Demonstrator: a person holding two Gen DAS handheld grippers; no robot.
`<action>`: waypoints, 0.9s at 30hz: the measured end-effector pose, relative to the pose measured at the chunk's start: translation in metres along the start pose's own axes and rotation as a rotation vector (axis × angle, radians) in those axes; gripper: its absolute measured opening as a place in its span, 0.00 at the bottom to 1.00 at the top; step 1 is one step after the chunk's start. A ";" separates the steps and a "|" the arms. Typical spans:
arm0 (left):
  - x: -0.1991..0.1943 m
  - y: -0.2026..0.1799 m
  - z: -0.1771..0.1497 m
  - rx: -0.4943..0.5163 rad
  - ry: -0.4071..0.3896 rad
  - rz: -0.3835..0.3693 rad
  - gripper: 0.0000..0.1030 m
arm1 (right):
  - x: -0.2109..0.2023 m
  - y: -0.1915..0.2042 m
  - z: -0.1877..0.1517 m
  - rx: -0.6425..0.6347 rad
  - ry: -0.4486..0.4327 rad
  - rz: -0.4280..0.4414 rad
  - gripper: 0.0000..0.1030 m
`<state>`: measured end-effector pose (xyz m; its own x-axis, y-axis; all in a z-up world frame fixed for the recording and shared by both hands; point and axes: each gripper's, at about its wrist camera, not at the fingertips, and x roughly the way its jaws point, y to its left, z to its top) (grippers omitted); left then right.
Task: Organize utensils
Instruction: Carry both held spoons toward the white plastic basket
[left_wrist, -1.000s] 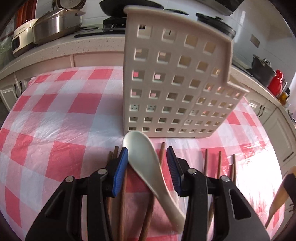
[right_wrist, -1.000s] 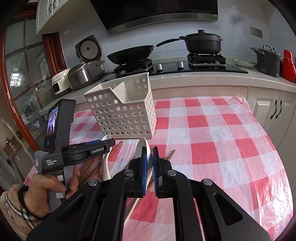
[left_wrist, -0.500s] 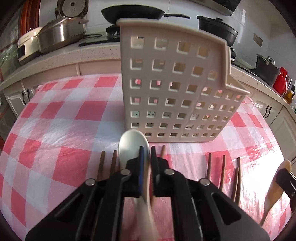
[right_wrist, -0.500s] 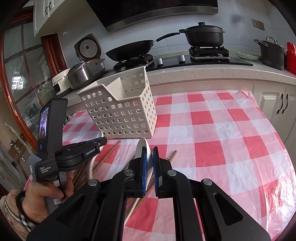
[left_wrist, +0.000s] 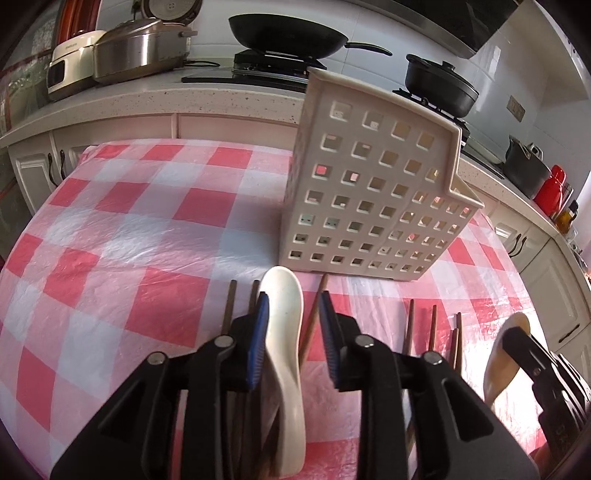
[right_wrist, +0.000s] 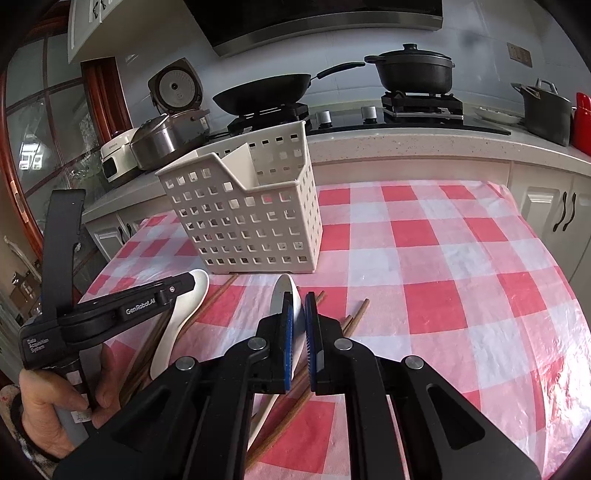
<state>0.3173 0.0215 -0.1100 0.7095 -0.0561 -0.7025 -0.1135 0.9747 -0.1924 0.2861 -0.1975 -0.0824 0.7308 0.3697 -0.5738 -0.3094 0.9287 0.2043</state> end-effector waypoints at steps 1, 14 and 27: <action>0.001 0.001 0.000 0.006 0.000 0.009 0.33 | 0.003 0.000 0.001 0.002 -0.001 0.002 0.08; 0.042 -0.006 0.005 0.064 0.101 0.091 0.40 | 0.024 -0.001 0.005 0.026 0.017 0.035 0.08; 0.035 -0.015 0.002 0.113 0.042 0.136 0.29 | 0.023 -0.006 0.005 0.044 0.008 0.027 0.08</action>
<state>0.3453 0.0057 -0.1298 0.6630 0.0714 -0.7452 -0.1260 0.9919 -0.0170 0.3075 -0.1942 -0.0924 0.7176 0.3947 -0.5738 -0.3017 0.9187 0.2547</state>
